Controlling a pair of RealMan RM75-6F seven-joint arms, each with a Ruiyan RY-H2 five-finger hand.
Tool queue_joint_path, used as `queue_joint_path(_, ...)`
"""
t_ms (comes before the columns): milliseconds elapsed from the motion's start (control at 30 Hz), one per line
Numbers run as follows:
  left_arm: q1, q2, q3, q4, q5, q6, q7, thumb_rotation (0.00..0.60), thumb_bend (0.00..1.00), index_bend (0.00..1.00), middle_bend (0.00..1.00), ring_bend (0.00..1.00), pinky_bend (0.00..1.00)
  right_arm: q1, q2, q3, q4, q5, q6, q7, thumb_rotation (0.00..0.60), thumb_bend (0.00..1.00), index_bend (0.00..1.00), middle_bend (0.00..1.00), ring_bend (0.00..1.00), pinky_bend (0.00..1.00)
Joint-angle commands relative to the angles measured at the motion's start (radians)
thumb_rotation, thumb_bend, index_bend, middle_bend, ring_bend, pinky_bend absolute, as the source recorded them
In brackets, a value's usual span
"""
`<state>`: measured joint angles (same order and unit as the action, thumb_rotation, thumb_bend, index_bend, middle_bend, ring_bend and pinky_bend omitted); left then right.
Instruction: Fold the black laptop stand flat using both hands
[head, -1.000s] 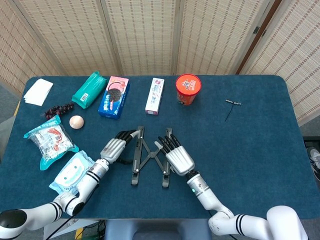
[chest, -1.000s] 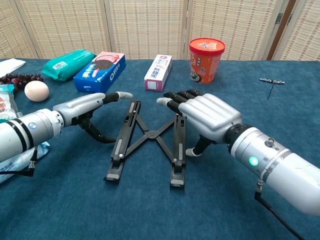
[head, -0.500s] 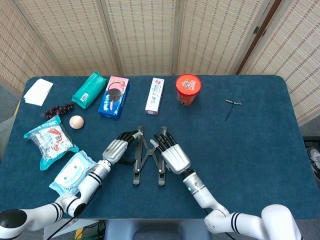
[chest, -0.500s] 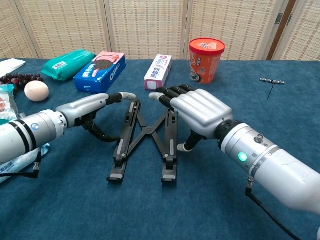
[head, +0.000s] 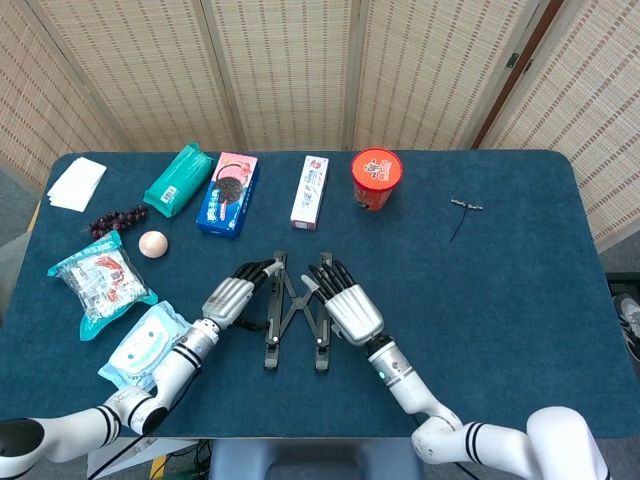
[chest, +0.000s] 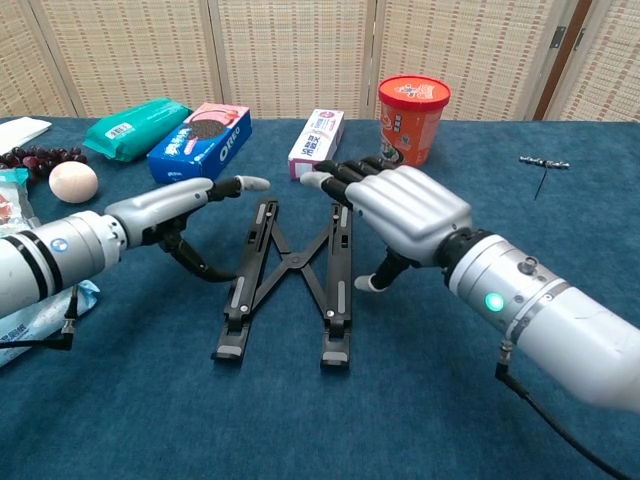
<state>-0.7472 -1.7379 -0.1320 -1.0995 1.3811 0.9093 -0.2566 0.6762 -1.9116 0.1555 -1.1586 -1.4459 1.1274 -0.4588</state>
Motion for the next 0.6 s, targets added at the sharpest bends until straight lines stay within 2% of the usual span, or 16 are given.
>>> queue_joint_path(33,0.012,0.032,-0.006,-0.03,-0.001,0.022,0.015,0.6,0.18,0.0,0.04,0.04,0.03,-0.003,0.067,-0.014,-0.057,-0.018,-0.007,0.022,0.6,0.05,0.0,0.0,0.0,0.0)
queue_joint_path(133,0.024,0.068,-0.006,-0.059,0.001,0.045,0.041,0.6,0.18,0.0,0.04,0.04,0.03,0.005,0.156,-0.025,-0.139,-0.028,-0.048,0.069,0.6,0.05,0.0,0.0,0.0,0.0)
queue_joint_path(333,0.057,0.158,-0.013,-0.145,-0.012,0.093,0.11,0.6,0.18,0.0,0.04,0.04,0.03,0.106,0.433,-0.022,-0.355,-0.047,-0.267,0.239,0.6,0.05,0.0,0.0,0.0,0.0)
queue_joint_path(433,0.075,0.191,-0.019,-0.182,-0.027,0.115,0.133,0.6,0.18,0.0,0.04,0.04,0.03,0.169,0.517,-0.004,-0.39,-0.066,-0.355,0.323,0.6,0.05,0.0,0.0,0.0,0.0)
queue_joint_path(600,0.104,0.23,-0.024,-0.219,-0.05,0.141,0.151,0.6,0.18,0.0,0.04,0.04,0.03,0.267,0.568,0.002,-0.37,-0.109,-0.468,0.416,0.6,0.05,0.0,0.0,0.0,0.0)
